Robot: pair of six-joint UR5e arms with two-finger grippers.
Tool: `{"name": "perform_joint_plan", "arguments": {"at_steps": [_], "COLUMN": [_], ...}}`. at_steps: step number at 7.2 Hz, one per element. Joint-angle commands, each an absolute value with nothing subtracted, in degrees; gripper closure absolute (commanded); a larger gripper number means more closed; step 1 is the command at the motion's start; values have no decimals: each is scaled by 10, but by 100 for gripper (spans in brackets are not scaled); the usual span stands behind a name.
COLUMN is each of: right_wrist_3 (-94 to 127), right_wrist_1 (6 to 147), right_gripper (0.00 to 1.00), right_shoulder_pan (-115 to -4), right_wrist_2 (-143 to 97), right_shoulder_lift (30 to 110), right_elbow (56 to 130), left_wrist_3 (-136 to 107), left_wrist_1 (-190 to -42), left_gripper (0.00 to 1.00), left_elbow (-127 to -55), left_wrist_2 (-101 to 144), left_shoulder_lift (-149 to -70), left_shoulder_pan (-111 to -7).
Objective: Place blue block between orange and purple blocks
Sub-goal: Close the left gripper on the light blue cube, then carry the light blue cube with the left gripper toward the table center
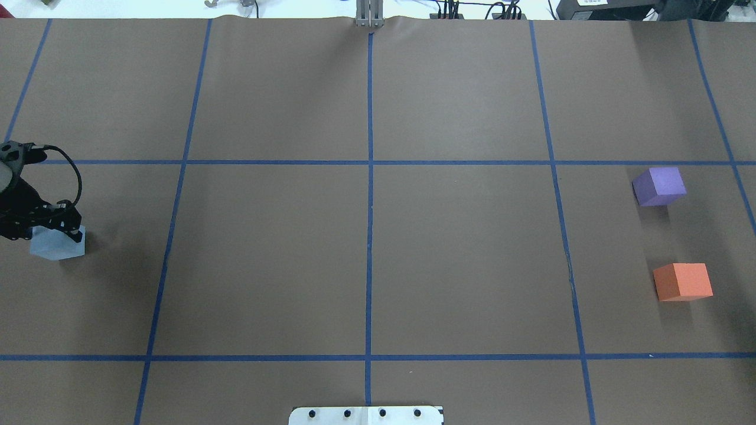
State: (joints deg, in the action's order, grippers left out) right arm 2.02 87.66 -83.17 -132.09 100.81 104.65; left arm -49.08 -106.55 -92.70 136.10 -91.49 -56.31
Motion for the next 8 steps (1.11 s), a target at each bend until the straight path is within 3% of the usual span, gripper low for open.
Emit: {"name": "perform_joint_plan", "arguments": {"at_steps": [1,6,8], "right_wrist_3": [20,18,20], "right_wrist_1": [876,875,846], "right_gripper": [0,0,0], "right_shoulder_pan": [-831,-822,-821], "right_wrist_2": [-1325,-1332,-1334], "right_shoulder_lift": [1008,1004,1004], "right_elbow": [1047,1049,1048], "left_wrist_3": [-573,-680,-701], "left_wrist_1": [-1048,-874,-880], "left_gripper": [100,100,100], "left_elbow": [-1009,-999,-862], "left_wrist_2": [1362,1269,1253], "left_shoulder_lift": [-929,-1238,-1383], "left_shoulder_pan": [-551,-361,-320]}}
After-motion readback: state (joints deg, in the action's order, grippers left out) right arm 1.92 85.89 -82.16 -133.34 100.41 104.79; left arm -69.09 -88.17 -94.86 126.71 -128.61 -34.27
